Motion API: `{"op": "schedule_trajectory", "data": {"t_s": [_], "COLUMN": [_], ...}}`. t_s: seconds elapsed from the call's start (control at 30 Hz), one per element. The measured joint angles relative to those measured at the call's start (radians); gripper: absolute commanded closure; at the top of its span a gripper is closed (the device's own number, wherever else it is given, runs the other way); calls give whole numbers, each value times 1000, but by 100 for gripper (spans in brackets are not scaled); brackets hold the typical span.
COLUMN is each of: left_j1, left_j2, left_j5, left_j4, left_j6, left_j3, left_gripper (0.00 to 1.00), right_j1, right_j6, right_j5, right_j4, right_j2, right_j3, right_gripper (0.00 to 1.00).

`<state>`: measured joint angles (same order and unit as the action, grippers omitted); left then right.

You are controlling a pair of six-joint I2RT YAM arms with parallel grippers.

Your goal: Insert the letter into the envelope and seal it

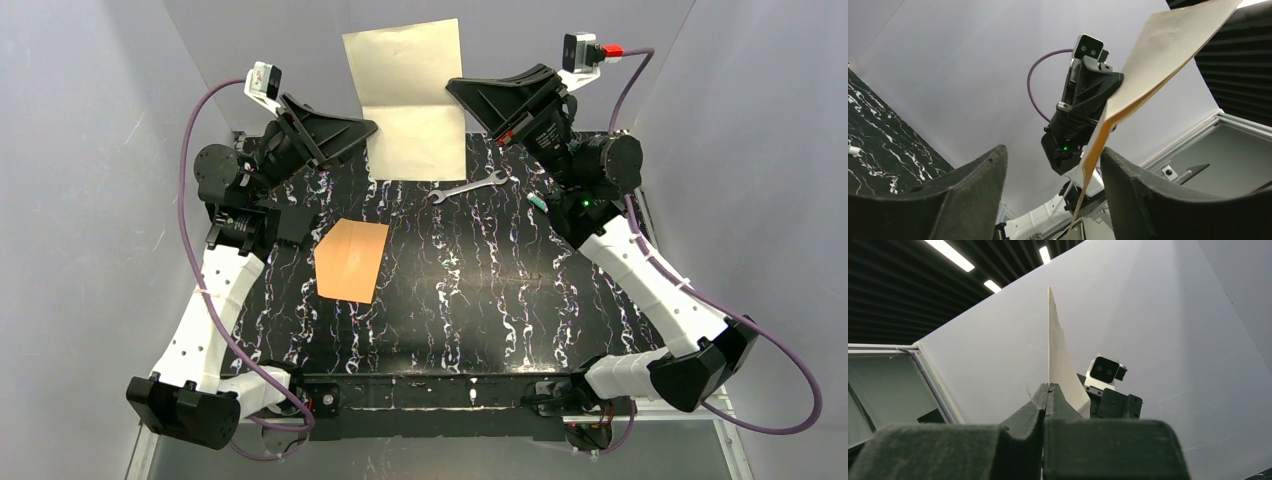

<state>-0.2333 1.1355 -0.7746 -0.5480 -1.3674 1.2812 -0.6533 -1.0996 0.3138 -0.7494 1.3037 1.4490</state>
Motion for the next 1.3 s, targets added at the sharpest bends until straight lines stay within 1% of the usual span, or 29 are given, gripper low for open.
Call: {"op": "schedule_trajectory", "data": {"t_s": [0.07,0.23,0.37,0.5,0.6,0.8,0.83,0.87,0.93,0.97,1.0,1.03,1.07,1.1,1.13,1.17,1.23,1.3], "left_j1": [-1,-2,-2,-2,-2,-3,-3,-3,-5,-5,-5,-5,-5,-5,-5,-5,-5,-5], "left_j2": [2,3,8,16,22,22,22,22,23,23,24,24,24,24,24,24,24,24], "left_j5": [-8,-27,-42,-58,-63,-80,-82,-84,-87,-93,-98,-103,-108,-111,-117,-130,-154,-182], "left_j4": [-14,-117,-201,-238,-246,-260,-261,-260,-259,-259,-258,-260,-260,-260,-261,-260,-259,-253], "left_j6": [-20,-100,-162,-188,-198,-201,-203,-203,-207,-205,-205,-202,-199,-195,-187,-176,-149,-114], "left_j3": [0,0,0,0,-2,-22,-28,-33,-42,-44,-44,-44,-44,-44,-44,-44,-44,-44], "left_gripper": [48,54,68,78,80,78,80,88,100,100,100,100,100,100,100,100,100,100], "right_j1": [0,0,-2,-2,-2,-2,-2,-2,-2,-2,-2,-2,-2,-2,-2,-2,-2,-3], "right_j6": [-20,-38,-33,-21,-19,-18,-18,-18,-18,-18,-15,-9,5,16,35,56,96,130], "right_j5": [0,0,-1,-2,-4,-8,-9,-10,-13,-12,-12,-10,-5,-2,0,1,-2,-11], "right_j4": [-23,-39,-39,-38,-37,-39,-39,-39,-40,-39,-39,-38,-34,-27,-10,11,59,100], "right_j2": [13,33,33,33,33,33,33,33,33,33,33,33,33,32,31,29,20,0], "right_j3": [0,0,0,-8,-8,-8,-8,-8,-8,-8,-8,-8,-7,-7,-6,-6,-8,-13], "right_gripper": [99,99,99,99,99,99,99,99,99,99,93,81,65,46,34,26,18,16]}}
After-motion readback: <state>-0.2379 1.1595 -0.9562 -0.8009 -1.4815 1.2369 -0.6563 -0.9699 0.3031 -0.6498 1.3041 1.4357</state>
